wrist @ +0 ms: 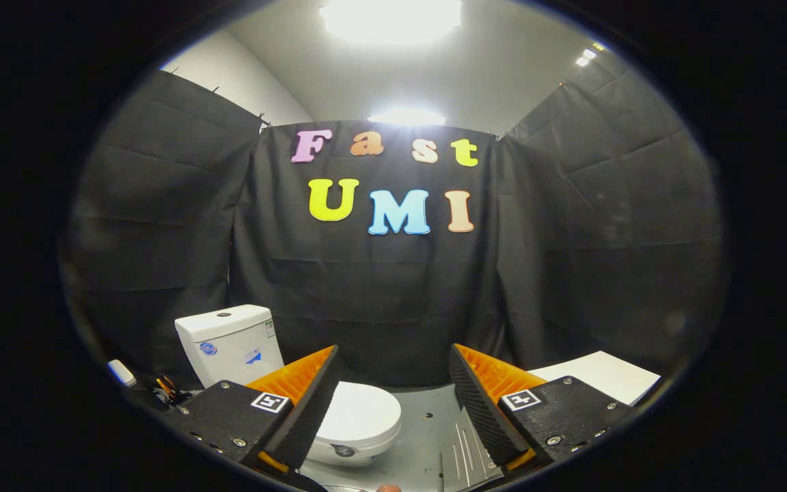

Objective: Open the toilet lid.

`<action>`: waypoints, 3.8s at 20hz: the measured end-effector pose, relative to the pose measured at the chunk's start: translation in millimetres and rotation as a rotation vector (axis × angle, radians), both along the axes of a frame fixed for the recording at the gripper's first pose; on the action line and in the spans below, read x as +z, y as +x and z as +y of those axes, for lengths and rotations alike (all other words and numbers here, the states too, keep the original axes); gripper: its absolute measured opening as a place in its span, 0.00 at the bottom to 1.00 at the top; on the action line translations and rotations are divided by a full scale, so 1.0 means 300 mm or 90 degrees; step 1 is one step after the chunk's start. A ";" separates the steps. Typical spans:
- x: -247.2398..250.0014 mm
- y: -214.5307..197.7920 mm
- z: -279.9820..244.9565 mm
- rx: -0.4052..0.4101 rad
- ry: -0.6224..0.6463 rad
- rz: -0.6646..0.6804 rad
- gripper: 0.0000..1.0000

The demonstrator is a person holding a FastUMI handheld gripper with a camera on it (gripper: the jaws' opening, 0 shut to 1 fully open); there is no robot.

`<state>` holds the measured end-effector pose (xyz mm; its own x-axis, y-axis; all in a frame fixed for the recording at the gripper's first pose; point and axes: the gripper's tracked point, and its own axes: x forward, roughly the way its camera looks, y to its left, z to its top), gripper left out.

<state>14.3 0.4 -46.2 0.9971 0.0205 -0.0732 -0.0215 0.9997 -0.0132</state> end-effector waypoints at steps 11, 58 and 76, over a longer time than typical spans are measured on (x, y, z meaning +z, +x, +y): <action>-0.164 0.078 -0.025 -0.008 0.013 0.039 0.97; -1.435 0.145 0.389 -0.030 0.460 0.434 0.81; -1.605 0.282 0.437 -0.109 0.866 0.332 0.43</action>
<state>98.8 131.5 -527.8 0.8615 0.2538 -0.4399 0.3894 0.2258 0.8929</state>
